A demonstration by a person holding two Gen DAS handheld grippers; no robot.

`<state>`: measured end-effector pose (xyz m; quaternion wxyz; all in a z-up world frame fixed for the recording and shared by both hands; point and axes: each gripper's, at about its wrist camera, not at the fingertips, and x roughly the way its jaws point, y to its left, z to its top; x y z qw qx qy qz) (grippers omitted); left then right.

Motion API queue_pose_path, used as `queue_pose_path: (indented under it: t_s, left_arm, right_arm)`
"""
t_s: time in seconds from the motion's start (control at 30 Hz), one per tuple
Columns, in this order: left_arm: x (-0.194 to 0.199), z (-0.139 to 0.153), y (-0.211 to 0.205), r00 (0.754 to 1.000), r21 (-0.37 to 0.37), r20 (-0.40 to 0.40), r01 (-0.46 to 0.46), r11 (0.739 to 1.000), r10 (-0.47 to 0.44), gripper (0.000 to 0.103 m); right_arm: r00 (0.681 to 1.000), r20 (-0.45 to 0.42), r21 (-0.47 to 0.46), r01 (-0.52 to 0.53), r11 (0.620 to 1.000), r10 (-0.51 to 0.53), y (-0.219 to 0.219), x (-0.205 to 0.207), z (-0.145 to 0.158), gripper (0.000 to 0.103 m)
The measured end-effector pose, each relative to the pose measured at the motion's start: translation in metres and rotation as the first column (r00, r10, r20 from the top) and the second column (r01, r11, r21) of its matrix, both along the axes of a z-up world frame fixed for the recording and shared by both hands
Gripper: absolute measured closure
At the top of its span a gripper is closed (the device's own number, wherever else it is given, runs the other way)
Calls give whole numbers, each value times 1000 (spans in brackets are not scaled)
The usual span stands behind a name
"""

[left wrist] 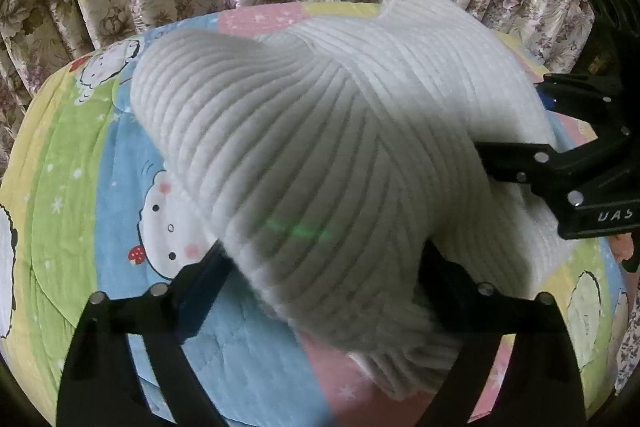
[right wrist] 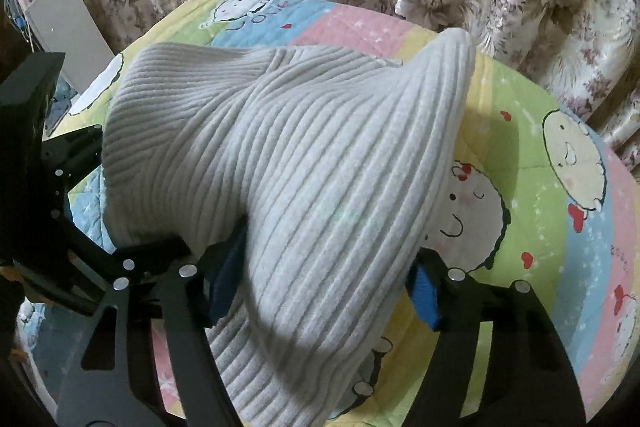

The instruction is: Fold small clothes

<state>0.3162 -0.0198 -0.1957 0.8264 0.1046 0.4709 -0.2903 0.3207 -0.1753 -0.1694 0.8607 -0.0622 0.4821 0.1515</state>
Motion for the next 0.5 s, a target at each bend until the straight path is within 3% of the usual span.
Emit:
queue_pose_path:
  t_s: [0.5]
  left_arm:
    - [-6, 10, -2, 1000, 0, 22, 22, 1000, -22, 40]
  right_arm:
    - [999, 31, -2, 9, 1000, -8, 1, -3, 0, 36]
